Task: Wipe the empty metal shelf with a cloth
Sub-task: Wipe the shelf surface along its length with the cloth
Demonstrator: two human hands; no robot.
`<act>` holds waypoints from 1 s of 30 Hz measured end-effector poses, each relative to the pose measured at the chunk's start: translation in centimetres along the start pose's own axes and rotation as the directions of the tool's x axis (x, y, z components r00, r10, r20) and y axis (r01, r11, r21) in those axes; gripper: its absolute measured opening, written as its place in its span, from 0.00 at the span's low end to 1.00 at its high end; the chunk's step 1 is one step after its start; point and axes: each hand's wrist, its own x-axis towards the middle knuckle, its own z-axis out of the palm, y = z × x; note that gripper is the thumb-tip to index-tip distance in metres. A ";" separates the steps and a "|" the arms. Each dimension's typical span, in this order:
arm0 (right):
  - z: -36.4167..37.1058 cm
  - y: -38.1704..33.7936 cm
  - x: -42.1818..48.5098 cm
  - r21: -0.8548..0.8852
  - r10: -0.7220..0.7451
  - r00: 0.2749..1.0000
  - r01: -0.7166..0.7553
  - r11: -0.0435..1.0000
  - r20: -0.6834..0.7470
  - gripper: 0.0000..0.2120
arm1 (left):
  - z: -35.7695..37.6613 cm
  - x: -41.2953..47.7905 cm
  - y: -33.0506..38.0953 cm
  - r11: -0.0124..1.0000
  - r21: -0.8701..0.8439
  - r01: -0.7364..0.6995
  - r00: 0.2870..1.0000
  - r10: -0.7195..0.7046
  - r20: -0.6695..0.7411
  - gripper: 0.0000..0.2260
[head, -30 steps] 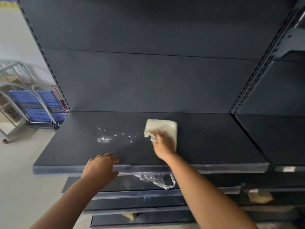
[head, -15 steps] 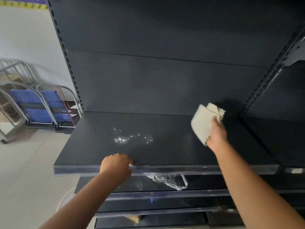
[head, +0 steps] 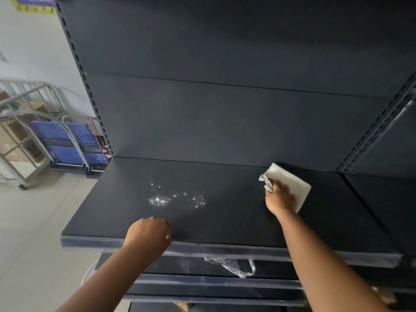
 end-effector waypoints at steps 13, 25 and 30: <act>6.7 -25.0 -3.8 0.823 -0.362 0.825 -0.201 0.531 0.435 0.19 | 0.1 -0.3 0.0 0.999 0.009 0.046 0.999 -0.046 0.015 0.09; -4.3 -6.7 -1.2 0.909 0.070 0.993 0.063 0.411 -0.100 0.15 | -0.3 -1.1 -0.3 1.000 0.010 -0.010 1.000 0.010 0.003 0.10; -2.5 -0.1 -4.5 0.539 0.114 0.989 -0.046 0.841 -0.093 0.19 | 1.3 -1.7 -2.6 0.955 -0.267 -0.131 0.991 0.120 -0.058 0.11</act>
